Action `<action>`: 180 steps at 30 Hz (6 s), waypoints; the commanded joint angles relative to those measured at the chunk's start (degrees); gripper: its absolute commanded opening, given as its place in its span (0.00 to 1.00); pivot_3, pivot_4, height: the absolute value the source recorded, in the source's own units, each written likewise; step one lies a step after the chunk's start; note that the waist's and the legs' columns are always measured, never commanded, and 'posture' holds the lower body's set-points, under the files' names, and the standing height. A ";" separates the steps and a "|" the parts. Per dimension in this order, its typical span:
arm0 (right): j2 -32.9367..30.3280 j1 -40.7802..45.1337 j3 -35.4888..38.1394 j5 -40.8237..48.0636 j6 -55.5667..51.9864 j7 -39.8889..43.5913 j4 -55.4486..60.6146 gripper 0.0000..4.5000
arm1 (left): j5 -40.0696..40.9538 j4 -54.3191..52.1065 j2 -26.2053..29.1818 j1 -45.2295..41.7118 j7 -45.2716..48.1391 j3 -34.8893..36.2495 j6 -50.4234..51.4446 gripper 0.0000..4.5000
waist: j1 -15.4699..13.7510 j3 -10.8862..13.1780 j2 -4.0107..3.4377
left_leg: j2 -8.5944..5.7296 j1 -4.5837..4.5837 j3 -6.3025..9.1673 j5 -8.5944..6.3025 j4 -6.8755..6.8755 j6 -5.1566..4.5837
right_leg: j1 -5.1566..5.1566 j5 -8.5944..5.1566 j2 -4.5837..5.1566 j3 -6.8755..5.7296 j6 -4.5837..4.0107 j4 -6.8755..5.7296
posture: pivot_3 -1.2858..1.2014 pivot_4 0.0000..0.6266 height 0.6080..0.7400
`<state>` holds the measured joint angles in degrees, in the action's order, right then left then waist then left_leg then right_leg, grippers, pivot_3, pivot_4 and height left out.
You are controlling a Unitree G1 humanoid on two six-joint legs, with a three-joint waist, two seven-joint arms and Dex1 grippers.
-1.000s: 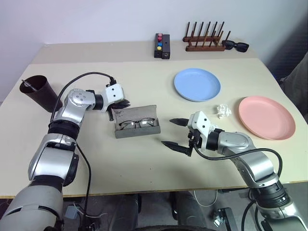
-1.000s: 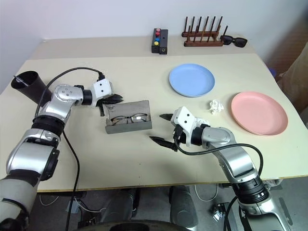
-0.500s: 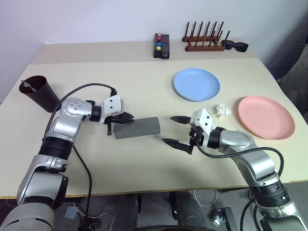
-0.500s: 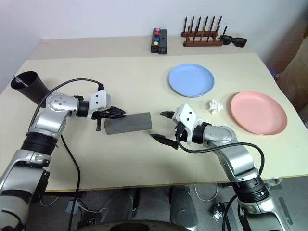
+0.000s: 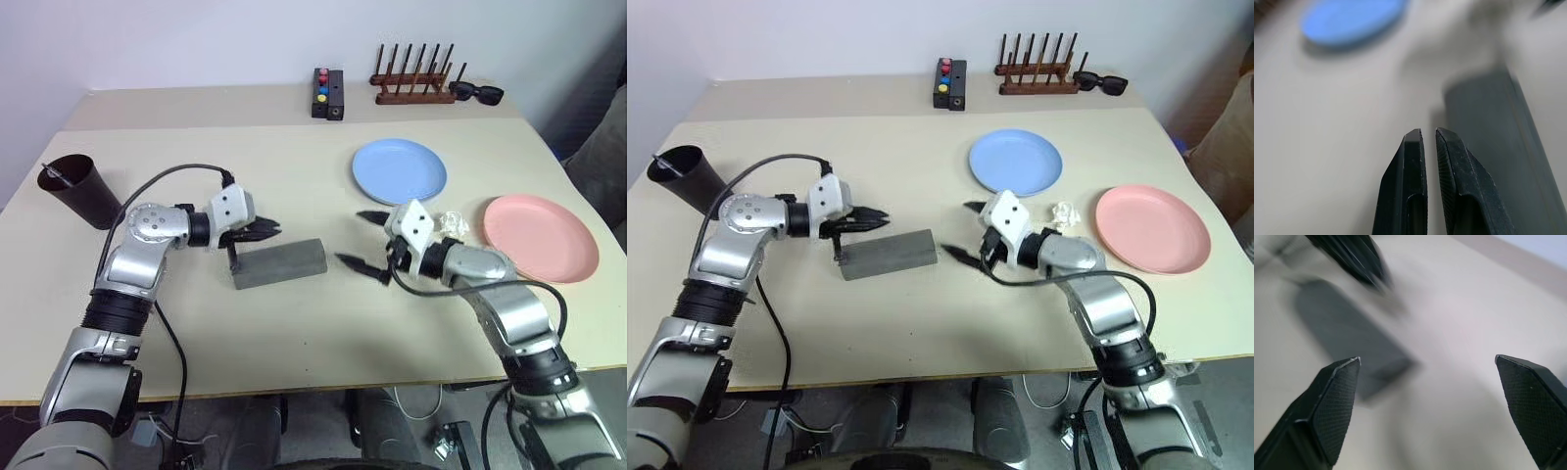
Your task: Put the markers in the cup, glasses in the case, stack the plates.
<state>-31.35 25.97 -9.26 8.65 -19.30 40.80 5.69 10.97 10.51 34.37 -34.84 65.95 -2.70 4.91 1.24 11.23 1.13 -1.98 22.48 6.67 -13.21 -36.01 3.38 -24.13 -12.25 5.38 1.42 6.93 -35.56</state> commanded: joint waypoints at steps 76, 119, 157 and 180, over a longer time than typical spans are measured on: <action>-10.97 -13.47 24.69 -2.83 -5.89 -1.53 8.24 0.97 | 17.31 -19.96 -9.10 10.35 -5.75 -4.78 14.13 0.08 | -0.49 0.03 -0.17 | -0.07 -0.17 -0.11 -0.12 -0.16 -0.20 | 0.52 -0.15 0.16 0.01 -0.22 0.41 | 0.52 0.24 0.99; -19.59 -16.28 29.46 -9.27 -9.04 -11.42 -4.96 0.76 | 16.45 -19.15 -10.74 9.67 -7.75 -4.79 13.31 0.08 | -0.08 0.05 -0.27 | -0.11 -0.15 -0.15 -0.15 -0.12 -0.24 | 0.50 -0.17 0.18 0.03 -0.18 0.47 | 0.52 0.24 0.99; -10.85 -18.71 22.04 3.98 -2.56 -0.32 5.97 0.01 | 18.17 -24.43 -8.26 13.04 -9.75 -3.49 16.49 0.08 | -0.57 0.06 -0.25 | -0.11 -0.10 -0.09 -0.16 -0.12 -0.23 | 0.49 -0.27 0.18 0.01 -0.03 0.50 | 0.52 0.24 0.99; -13.43 -10.87 26.88 -2.94 8.64 -12.69 -12.19 0.99 | 16.17 -24.60 -8.89 14.09 -13.12 -2.10 14.90 0.08 | -0.33 0.07 -0.27 | -0.11 -0.11 -0.11 -0.16 -0.10 -0.24 | 0.49 -0.19 0.19 0.01 -0.17 0.50 | 0.52 0.24 0.99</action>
<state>-44.97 14.18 15.93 3.72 -12.89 26.98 -8.70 27.81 -12.28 24.77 -20.94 53.84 -7.05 21.30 0.91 11.30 0.86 -2.08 22.37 6.56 -13.36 -36.10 3.15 -23.64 -12.44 5.57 1.43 6.76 -35.06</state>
